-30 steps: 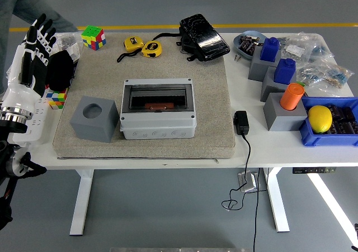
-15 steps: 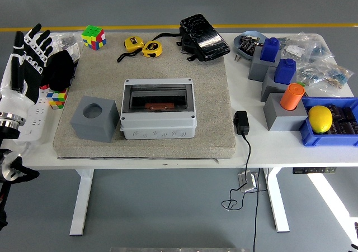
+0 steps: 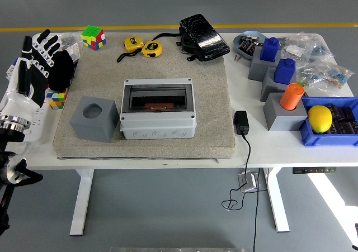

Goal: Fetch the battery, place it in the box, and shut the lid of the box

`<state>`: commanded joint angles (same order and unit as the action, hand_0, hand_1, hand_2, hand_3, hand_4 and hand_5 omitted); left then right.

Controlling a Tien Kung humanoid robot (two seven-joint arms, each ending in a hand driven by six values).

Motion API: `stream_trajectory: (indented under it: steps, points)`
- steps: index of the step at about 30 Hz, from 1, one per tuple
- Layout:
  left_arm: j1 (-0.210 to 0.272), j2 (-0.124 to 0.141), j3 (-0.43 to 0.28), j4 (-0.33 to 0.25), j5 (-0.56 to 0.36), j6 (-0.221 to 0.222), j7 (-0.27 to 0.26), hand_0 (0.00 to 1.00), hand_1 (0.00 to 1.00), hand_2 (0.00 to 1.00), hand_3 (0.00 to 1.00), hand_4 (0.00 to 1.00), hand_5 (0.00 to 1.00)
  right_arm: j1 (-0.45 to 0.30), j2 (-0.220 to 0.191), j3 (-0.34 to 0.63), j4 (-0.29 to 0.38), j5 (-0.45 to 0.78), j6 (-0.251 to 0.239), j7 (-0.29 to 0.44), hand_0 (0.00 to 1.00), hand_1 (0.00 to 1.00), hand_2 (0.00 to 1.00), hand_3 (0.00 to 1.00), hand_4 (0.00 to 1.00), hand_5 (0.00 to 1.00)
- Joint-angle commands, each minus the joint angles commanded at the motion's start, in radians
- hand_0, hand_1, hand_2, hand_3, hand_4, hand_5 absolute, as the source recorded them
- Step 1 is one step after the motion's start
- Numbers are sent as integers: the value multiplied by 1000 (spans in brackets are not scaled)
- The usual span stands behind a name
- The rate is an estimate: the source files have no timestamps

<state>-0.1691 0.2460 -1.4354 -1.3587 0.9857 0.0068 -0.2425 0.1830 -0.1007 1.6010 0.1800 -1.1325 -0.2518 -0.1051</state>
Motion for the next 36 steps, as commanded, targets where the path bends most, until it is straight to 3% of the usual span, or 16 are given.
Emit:
stream_trajectory:
  steps: [36]
  points:
    - [-11, 3, 4, -7, 27, 20, 6, 900, 906, 898, 902, 998, 998, 5, 8, 10, 0, -3, 2, 2, 821, 806, 769, 789, 998, 998]
